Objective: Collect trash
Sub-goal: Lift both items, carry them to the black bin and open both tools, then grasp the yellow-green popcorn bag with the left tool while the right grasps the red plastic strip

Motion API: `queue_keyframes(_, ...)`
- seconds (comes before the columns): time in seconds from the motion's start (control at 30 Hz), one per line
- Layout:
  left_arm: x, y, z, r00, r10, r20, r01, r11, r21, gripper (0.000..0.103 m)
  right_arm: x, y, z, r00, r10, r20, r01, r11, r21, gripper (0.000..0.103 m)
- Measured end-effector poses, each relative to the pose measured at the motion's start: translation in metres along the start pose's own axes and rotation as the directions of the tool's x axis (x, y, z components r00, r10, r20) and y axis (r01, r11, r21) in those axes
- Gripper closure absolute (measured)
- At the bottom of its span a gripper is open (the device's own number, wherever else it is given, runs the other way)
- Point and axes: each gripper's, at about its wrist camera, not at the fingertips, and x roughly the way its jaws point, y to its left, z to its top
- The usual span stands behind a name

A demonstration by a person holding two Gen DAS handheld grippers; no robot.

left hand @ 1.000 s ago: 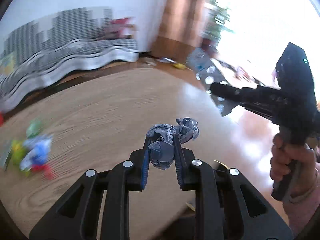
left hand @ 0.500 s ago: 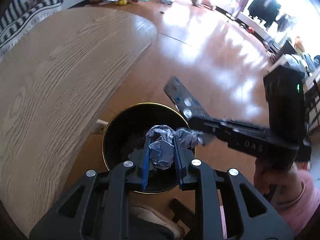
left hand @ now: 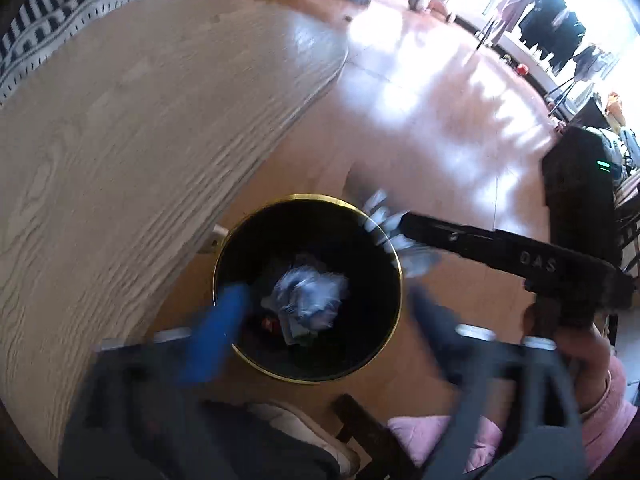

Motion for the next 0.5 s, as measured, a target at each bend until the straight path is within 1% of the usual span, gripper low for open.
queue_keyframes(0.03,-0.005,-0.002,-0.001,1.000,-0.009,0.017,0.008,1.000,0.004,0.006,-0.002,-0.002,0.001,1.000,0.004,0.007,-0.004,1.000,0.018,0.008)
queue_keyframes(0.07,-0.011,-0.003,-0.002,0.999,-0.027,0.041,0.026,1.000,0.010,0.006,-0.007,-0.003,0.002,0.999,0.009,0.035,-0.010,1.000,0.021,0.006)
queue_keyframes(0.13,-0.021,-0.002,-0.003,0.997,-0.043,0.061,0.044,0.999,0.000,0.006,-0.014,-0.005,0.003,0.997,-0.045,0.070,0.043,0.999,0.031,0.007)
queue_keyframes(0.17,-0.036,0.004,-0.003,0.993,-0.071,0.096,0.073,0.997,-0.017,0.007,-0.019,-0.007,0.002,0.992,-0.073,0.101,0.069,0.997,0.044,0.007)
queue_keyframes(0.2,-0.053,0.011,0.000,0.986,-0.083,0.143,0.089,0.996,-0.032,0.007,-0.021,-0.008,0.001,0.989,-0.092,0.120,0.086,0.995,0.052,0.007)
queue_keyframes(0.23,-0.073,0.018,-0.001,0.976,-0.079,0.205,0.090,0.995,-0.045,0.007,-0.023,-0.009,0.001,0.985,-0.108,0.131,0.102,0.993,0.054,0.007)
queue_keyframes(0.27,-0.099,0.031,-0.001,0.957,-0.060,0.283,0.079,0.995,-0.057,0.006,-0.023,-0.008,0.001,0.983,-0.125,0.137,0.119,0.992,0.052,0.007)
queue_keyframes(0.3,-0.123,0.042,-0.004,0.938,-0.029,0.344,0.057,0.996,-0.071,0.006,-0.021,-0.006,0.001,0.980,-0.141,0.138,0.136,0.990,0.050,0.007)
queue_keyframes(0.33,-0.143,0.054,-0.007,0.920,0.007,0.392,0.031,0.995,-0.091,0.006,-0.019,-0.005,0.001,0.981,-0.143,0.133,0.137,0.989,0.052,0.007)
queue_keyframes(0.37,-0.166,0.072,-0.015,0.897,0.060,0.438,-0.005,0.992,-0.127,0.006,-0.015,-0.004,0.002,0.983,-0.135,0.121,0.128,0.990,0.058,0.007)
queue_keyframes(0.4,-0.184,0.091,-0.025,0.882,0.099,0.461,-0.028,0.987,-0.158,0.006,-0.011,-0.001,0.004,0.987,-0.121,0.102,0.115,0.991,0.064,0.007)
queue_keyframes(0.43,-0.197,0.110,-0.033,0.872,0.133,0.471,-0.048,0.981,-0.188,0.006,-0.007,0.005,0.007,0.988,-0.121,0.091,0.116,0.992,0.059,0.007)
queue_keyframes(0.47,-0.213,0.142,-0.051,0.860,0.205,0.467,-0.095,0.964,-0.248,0.006,-0.004,0.011,0.010,0.988,-0.128,0.088,0.125,0.991,0.046,0.007)
queue_keyframes(0.5,-0.221,0.158,-0.063,0.853,0.250,0.458,-0.126,0.951,-0.284,0.006,-0.001,0.023,0.015,0.985,-0.146,0.093,0.145,0.989,0.015,0.007)
